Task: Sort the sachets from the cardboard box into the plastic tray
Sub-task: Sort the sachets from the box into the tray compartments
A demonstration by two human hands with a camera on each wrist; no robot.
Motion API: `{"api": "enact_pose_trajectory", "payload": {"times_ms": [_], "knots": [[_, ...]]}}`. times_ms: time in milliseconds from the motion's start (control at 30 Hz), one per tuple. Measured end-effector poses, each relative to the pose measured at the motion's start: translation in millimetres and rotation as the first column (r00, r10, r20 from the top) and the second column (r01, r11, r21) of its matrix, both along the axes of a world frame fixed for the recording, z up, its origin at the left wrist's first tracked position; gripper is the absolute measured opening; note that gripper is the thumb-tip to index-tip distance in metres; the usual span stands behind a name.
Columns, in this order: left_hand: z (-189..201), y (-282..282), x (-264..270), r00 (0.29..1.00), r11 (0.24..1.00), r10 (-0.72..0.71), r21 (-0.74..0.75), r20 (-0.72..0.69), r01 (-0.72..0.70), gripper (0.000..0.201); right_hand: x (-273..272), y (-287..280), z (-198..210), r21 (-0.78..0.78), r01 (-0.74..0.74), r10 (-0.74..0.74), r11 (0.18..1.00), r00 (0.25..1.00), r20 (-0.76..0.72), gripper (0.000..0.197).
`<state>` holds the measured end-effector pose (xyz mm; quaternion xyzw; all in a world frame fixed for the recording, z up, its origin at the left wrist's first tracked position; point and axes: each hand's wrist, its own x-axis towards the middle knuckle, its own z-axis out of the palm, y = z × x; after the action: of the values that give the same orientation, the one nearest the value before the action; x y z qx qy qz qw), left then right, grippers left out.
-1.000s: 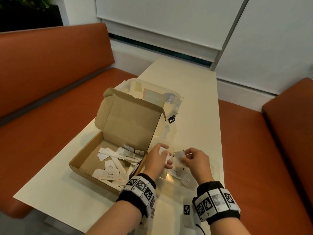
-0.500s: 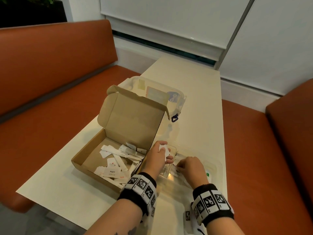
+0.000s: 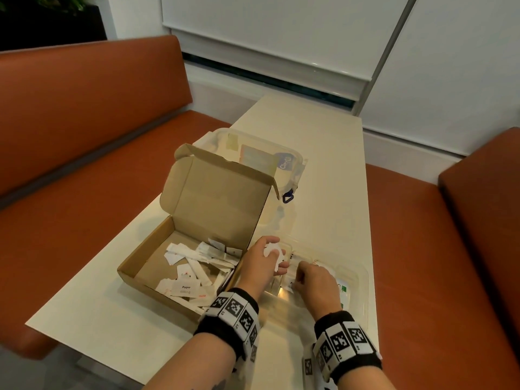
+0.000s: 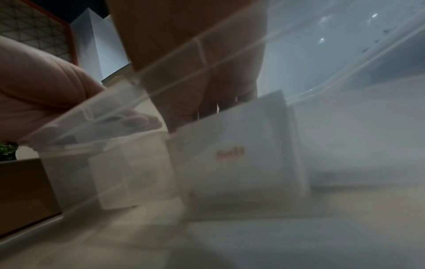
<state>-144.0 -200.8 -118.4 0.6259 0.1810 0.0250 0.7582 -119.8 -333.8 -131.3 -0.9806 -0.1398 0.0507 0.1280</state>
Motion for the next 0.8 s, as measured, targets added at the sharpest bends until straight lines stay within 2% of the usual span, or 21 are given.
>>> {"api": "enact_pose_trajectory", "payload": {"times_ms": [100,200,267,333,467,567,700,800], "knots": [[0,1,-1,1.000,1.000,-0.019,-0.006,0.001,0.019,0.025,-1,0,2,0.035,0.016,-0.016,0.999,1.000,-0.013,0.009],[2,2,-3,0.998,0.998,-0.063,0.008,-0.007,0.063,0.023,-3,-2,7,0.262,0.080,-0.077,0.962,0.997,-0.019,0.005],[3,1,-4,0.996,0.996,-0.091,0.012,-0.026,0.091,0.022,-4,-4,14,0.504,0.130,-0.135,0.854,0.990,-0.026,0.008],[6,0,-6,0.991,0.992,-0.127,0.022,-0.035,0.128,0.024,-5,-5,24,0.662,0.176,-0.174,0.729,0.982,-0.070,0.010],[13,-7,-9,0.981,0.981,-0.192,0.008,-0.031,0.193,0.021,-8,-11,38,0.731,0.221,-0.134,0.645,0.975,-0.177,0.006],[20,-12,-8,0.988,0.987,-0.153,-0.060,-0.029,0.151,0.009,-10,-20,42,0.762,0.277,-0.203,0.585,0.960,-0.192,0.007],[24,-16,-5,0.996,0.995,-0.088,-0.044,-0.004,0.088,0.012,-11,-31,43,0.784,0.332,-0.281,0.524,0.937,-0.209,0.008],[24,-22,-5,0.997,0.998,-0.064,-0.015,0.041,0.065,0.016,-14,-35,42,0.778,0.350,-0.282,0.521,0.932,-0.229,0.008]]}}
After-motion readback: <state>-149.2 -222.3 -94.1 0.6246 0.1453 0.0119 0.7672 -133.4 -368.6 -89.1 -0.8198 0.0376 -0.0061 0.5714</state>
